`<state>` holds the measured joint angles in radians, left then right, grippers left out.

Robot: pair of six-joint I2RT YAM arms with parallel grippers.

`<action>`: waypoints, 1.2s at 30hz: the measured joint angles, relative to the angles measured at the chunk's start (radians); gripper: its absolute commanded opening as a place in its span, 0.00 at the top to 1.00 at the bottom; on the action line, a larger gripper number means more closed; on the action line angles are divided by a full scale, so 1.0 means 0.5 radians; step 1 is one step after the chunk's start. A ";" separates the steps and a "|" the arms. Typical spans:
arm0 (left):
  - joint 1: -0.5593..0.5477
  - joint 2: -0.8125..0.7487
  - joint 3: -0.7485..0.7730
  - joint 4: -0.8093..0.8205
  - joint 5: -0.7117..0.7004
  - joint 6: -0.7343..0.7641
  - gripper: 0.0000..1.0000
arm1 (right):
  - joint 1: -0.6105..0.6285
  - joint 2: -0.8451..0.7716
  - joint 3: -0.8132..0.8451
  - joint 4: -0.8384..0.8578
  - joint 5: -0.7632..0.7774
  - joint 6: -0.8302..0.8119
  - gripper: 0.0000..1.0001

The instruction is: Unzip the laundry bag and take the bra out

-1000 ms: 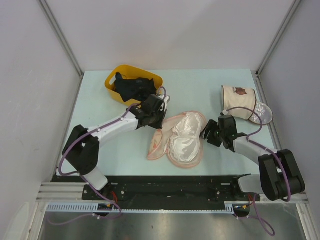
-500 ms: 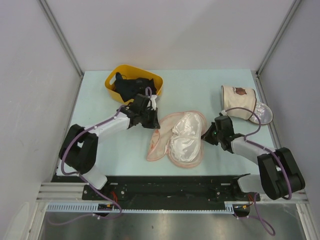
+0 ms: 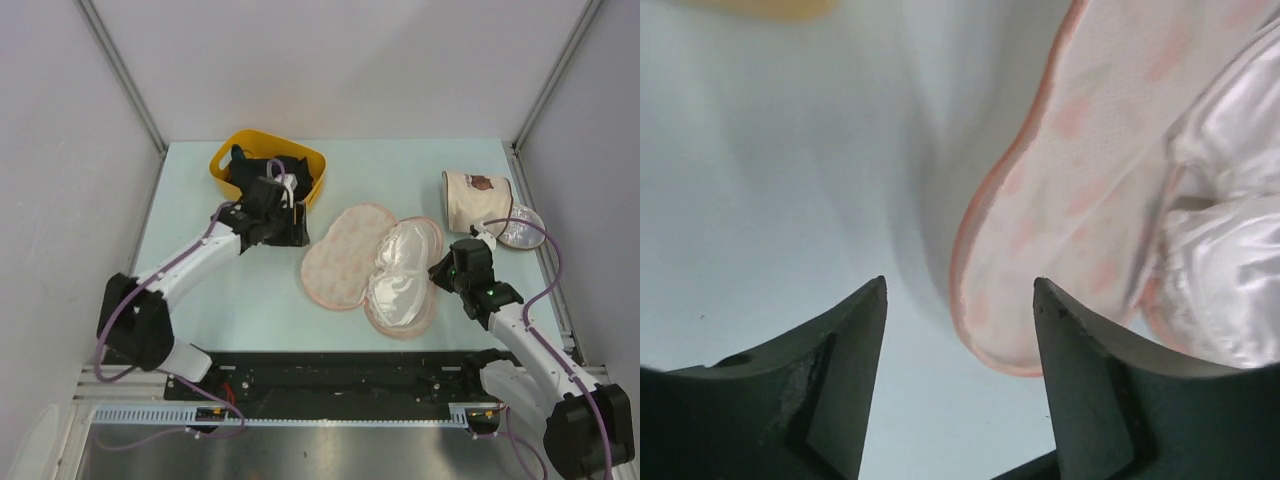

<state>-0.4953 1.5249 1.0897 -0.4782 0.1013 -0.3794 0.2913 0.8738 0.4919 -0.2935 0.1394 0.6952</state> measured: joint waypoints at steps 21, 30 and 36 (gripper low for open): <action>-0.970 0.464 0.102 0.816 0.482 -0.345 0.18 | -0.002 0.009 0.000 0.008 -0.153 0.123 1.00; -1.177 0.588 0.320 0.774 0.303 -0.263 0.18 | -0.035 0.009 0.000 0.002 -0.156 0.128 1.00; -1.245 0.787 0.479 0.691 0.130 -0.233 0.24 | -0.049 0.009 0.000 -0.002 -0.158 0.128 1.00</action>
<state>-1.1179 1.9186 1.3293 -0.1326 0.1661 -0.4961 0.2668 0.8783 0.4919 -0.2943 0.0605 0.7593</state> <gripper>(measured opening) 0.793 0.011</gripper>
